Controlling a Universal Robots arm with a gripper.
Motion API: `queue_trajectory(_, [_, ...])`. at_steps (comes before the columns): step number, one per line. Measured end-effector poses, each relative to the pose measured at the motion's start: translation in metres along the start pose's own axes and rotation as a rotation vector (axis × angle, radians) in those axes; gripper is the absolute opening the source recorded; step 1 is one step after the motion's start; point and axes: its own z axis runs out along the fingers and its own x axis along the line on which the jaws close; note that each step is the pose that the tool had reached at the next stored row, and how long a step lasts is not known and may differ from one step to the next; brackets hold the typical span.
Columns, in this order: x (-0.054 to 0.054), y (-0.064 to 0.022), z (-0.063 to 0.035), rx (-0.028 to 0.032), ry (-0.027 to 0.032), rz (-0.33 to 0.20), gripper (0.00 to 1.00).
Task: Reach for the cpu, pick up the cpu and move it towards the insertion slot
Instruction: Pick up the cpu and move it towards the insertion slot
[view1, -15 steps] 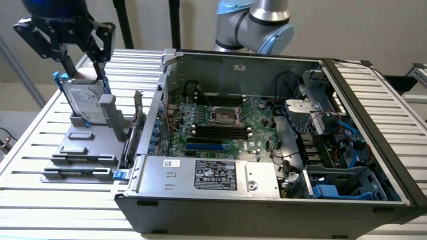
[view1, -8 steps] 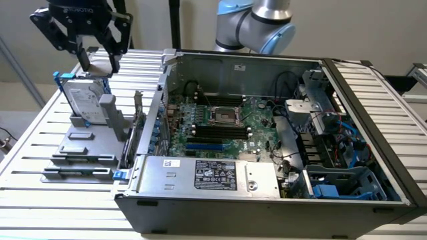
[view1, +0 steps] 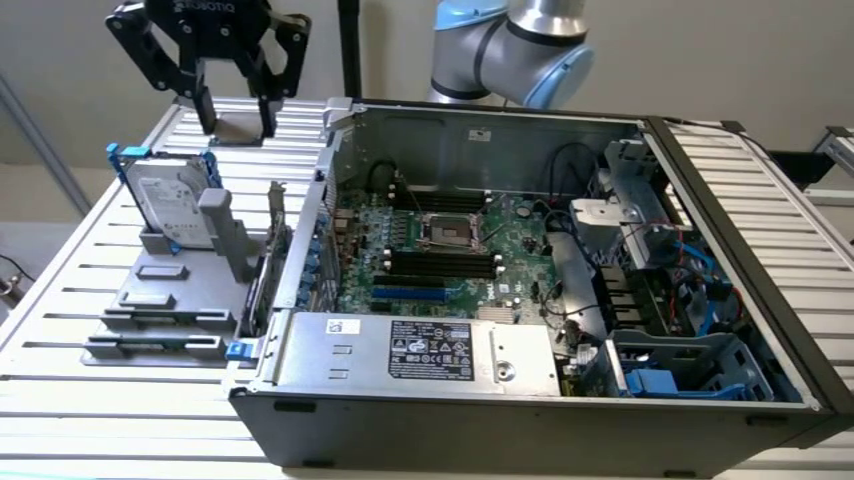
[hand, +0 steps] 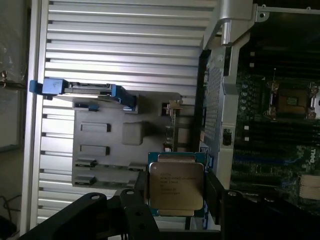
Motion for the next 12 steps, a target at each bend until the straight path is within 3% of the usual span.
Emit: queue_trajectory(12, [-0.054,-0.0028,-0.0044,-0.0001,0.0009,0.000,0.55])
